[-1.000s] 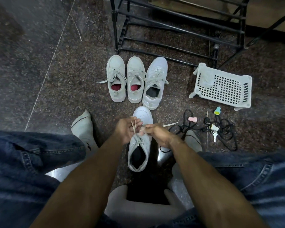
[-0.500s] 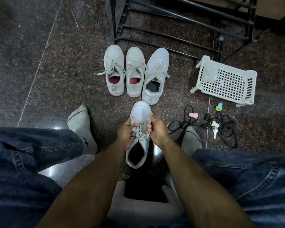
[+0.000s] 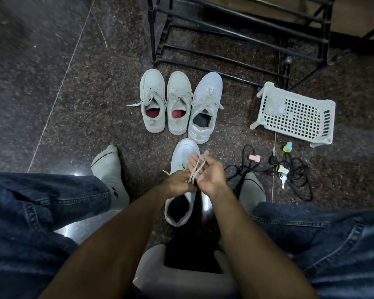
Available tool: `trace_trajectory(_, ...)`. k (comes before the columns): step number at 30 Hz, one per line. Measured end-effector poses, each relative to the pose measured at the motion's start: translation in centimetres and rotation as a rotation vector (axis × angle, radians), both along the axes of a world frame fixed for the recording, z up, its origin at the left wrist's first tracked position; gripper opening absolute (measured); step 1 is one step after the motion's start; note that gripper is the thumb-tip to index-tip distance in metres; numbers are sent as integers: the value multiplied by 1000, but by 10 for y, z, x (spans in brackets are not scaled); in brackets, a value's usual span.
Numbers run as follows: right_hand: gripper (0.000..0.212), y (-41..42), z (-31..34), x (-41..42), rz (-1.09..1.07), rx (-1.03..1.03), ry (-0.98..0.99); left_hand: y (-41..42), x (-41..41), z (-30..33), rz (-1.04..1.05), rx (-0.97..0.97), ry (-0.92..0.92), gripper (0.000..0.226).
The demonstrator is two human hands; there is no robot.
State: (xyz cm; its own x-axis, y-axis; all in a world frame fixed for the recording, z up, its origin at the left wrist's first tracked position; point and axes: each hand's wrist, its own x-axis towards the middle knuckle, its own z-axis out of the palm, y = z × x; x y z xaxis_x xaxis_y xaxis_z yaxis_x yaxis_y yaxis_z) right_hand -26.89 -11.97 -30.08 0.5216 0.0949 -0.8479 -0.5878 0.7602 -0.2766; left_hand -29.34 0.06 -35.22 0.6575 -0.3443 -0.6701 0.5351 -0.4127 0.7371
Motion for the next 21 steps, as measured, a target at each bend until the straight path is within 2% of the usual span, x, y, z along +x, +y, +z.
trace_trajectory(2,20,-1,2,4,47,-29,-69,-1,-1,5,118,-54,73,3)
trace_trajectory(5,27,-1,3,7,353,-385,-188,-2,3,9,233,25,179,22)
trace_trajectory(7,29,-1,1,1,620,-631,-227,1,7,9,269,13,222,27)
trace_trajectory(8,26,-1,-1,-5,726,-681,-247,3,7,7,294,-3,229,27)
trace_trajectory(9,23,-1,-5,-10,789,-704,-265,5,8,7,319,-11,236,27)
trace_trajectory(12,14,-5,-18,-21,796,-727,-298,7,7,9,419,-39,266,25)
trace_trajectory(15,21,-11,-22,-26,891,-790,-362,6,6,11,486,-50,302,22)
trace_trajectory(17,23,-17,-23,-24,932,-884,-324,6,7,12,527,-63,327,20)
trace_trajectory(21,20,-33,-11,-22,1119,-700,-182,10,6,15,564,-36,277,8)
